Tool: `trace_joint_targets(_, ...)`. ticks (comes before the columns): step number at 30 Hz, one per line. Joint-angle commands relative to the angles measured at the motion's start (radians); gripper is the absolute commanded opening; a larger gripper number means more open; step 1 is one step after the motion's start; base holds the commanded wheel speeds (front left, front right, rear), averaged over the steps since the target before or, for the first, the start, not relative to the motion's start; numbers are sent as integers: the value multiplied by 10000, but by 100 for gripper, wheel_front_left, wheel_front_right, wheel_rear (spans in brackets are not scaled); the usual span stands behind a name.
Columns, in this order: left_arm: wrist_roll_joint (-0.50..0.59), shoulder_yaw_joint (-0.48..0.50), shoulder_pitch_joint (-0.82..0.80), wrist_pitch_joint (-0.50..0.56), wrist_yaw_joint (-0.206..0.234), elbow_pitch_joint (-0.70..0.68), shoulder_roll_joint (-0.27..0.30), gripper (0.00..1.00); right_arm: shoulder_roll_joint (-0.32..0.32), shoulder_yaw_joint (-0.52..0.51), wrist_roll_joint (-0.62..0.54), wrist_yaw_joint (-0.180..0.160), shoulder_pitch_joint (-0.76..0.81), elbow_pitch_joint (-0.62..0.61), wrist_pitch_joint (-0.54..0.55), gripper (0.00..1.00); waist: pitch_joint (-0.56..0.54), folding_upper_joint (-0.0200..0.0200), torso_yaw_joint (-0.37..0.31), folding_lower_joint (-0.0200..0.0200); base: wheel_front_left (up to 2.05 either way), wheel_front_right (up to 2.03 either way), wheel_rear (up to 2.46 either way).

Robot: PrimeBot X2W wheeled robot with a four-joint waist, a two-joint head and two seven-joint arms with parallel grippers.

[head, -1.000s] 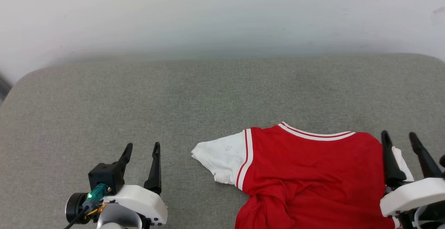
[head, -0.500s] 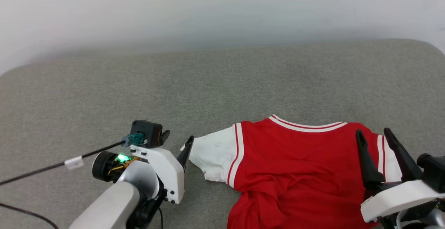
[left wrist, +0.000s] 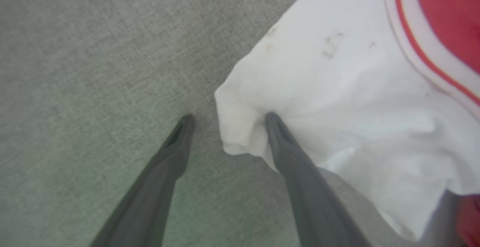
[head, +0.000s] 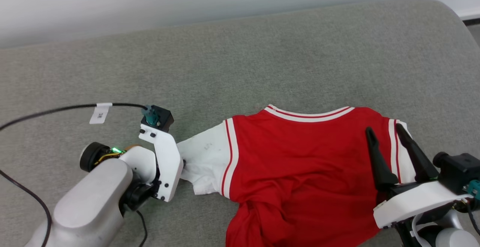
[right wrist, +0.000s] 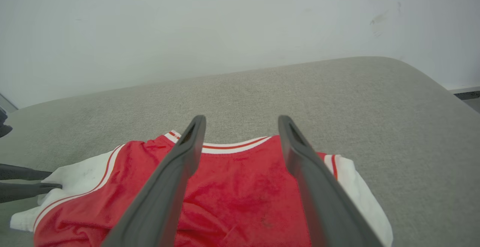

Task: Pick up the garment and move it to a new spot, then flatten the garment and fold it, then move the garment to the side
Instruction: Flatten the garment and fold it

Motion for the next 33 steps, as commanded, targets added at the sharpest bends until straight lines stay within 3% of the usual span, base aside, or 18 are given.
trace_joint_targets(1,-98,-258,247,279,-99,246,-77,100,12,50,47,-3,-147,57,-76,100,230,-1,-215,0,0,0,0)
trace_joint_targets(2,-126,-368,270,473,-177,300,-112,82,-6,49,27,-3,-187,83,-99,100,284,-1,-242,0,0,0,0)
trace_joint_targets(4,-326,-605,462,756,-321,421,-321,0,-53,56,20,-3,-282,212,-224,100,327,-1,-257,0,0,0,0)
trace_joint_targets(10,-102,-319,585,-344,-72,266,-440,0,-309,22,-15,-3,-243,315,-44,100,-71,-1,58,0,0,0,0)
trace_joint_targets(18,197,597,1039,-2811,816,-489,-404,0,-1042,-430,573,-3,21,601,862,100,-874,-1,849,0,0,0,0)
trace_joint_targets(24,229,988,1663,-3659,1310,-1344,-169,0,-1828,-1341,1627,-3,227,1574,2626,100,-1385,-1,1429,0,0,0,0)
trace_joint_targets(33,412,1058,1876,-3743,1686,-2720,148,0,-2667,-2315,2516,-3,-620,3009,5926,100,-1046,-1,1863,0,0,0,0)
